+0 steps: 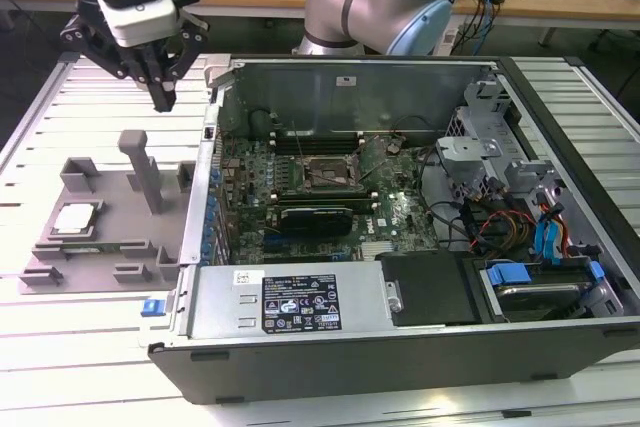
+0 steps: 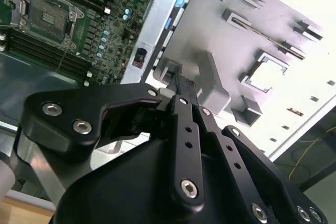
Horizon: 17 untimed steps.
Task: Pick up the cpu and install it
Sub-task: 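Reach for the cpu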
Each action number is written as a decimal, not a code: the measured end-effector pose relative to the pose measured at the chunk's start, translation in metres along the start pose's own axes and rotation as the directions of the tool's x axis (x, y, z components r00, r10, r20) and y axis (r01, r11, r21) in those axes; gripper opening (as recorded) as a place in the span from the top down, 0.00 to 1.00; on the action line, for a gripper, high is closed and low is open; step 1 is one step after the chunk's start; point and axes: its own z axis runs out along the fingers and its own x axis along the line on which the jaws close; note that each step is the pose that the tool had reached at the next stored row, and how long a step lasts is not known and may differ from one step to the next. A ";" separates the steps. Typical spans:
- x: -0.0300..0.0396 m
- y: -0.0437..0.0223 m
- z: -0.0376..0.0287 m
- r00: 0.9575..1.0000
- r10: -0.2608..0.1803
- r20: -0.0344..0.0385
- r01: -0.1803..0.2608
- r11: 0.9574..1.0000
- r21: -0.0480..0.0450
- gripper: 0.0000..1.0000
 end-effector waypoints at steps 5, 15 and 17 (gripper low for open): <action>0.0130 -0.0010 -0.0006 1.000 0.000 0.003 0.000 1.000 0.000 0.89; 0.0367 -0.0027 -0.0016 1.000 0.000 0.009 0.000 1.000 -0.001 0.89; 0.0408 -0.0030 -0.0018 1.000 -0.001 0.010 0.001 1.000 -0.001 0.89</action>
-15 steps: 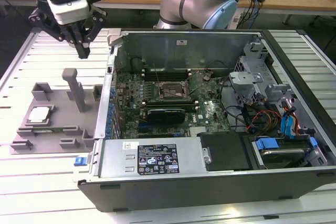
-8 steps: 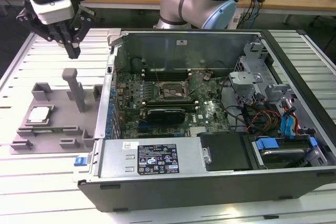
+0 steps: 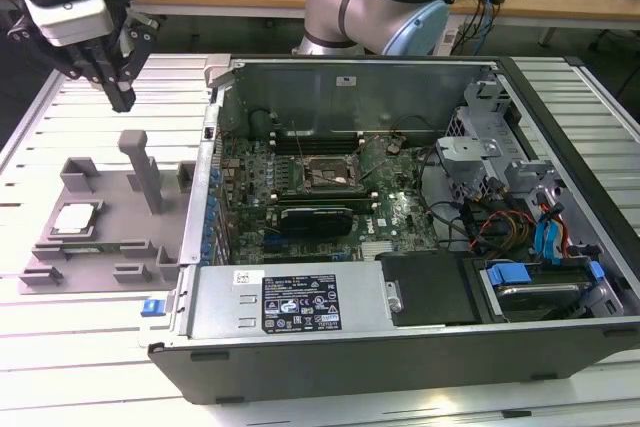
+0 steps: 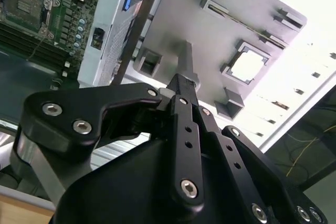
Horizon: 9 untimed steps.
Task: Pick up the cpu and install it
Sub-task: 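Reach for the cpu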
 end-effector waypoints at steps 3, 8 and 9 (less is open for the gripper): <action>0.0065 -0.0005 -0.0004 1.000 0.000 0.001 0.000 1.000 0.000 0.89; 0.0189 -0.0014 -0.0008 1.000 0.000 0.002 0.000 1.000 0.000 0.89; 0.0241 -0.0018 -0.0005 1.000 0.000 0.002 0.000 1.000 0.000 0.89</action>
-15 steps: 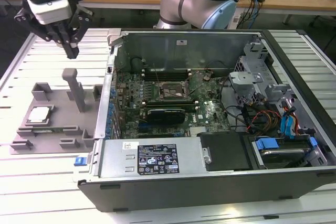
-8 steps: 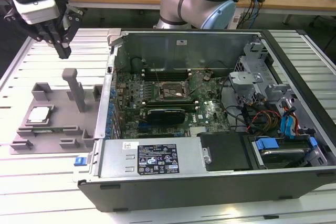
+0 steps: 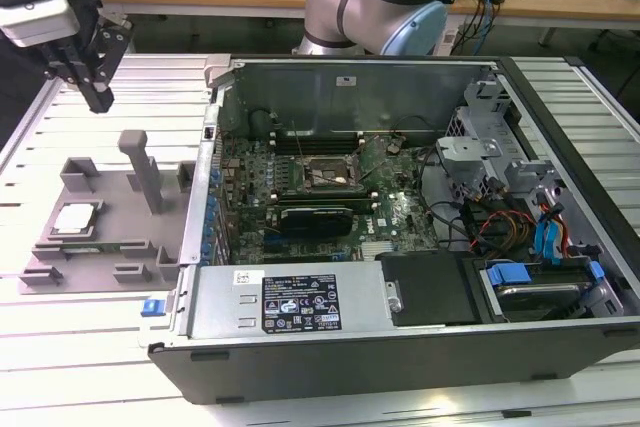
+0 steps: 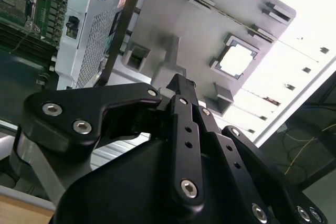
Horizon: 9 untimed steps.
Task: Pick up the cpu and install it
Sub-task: 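Reach for the cpu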
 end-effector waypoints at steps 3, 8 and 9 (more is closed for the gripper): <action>0.0057 -0.0005 0.0006 1.000 0.000 0.000 0.000 1.000 0.000 0.89; 0.0213 -0.0017 0.0021 1.000 0.000 0.000 0.000 1.000 0.000 0.89; 0.0278 -0.0022 0.0024 1.000 0.000 0.000 0.000 1.000 0.000 0.89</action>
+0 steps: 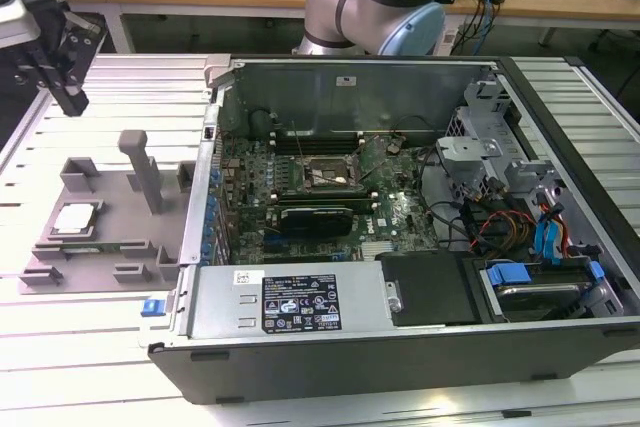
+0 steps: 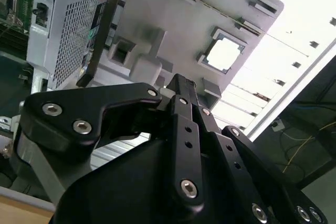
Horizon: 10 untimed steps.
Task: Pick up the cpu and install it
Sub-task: 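Reach for the cpu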
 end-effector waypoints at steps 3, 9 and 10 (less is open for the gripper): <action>0.0093 -0.0007 0.0003 1.000 0.000 0.000 0.000 1.000 0.000 0.89; 0.0239 -0.0018 0.0002 1.000 0.000 0.000 0.000 1.000 0.000 0.89; 0.0265 -0.0020 0.0002 1.000 0.000 0.000 0.000 1.000 0.000 0.89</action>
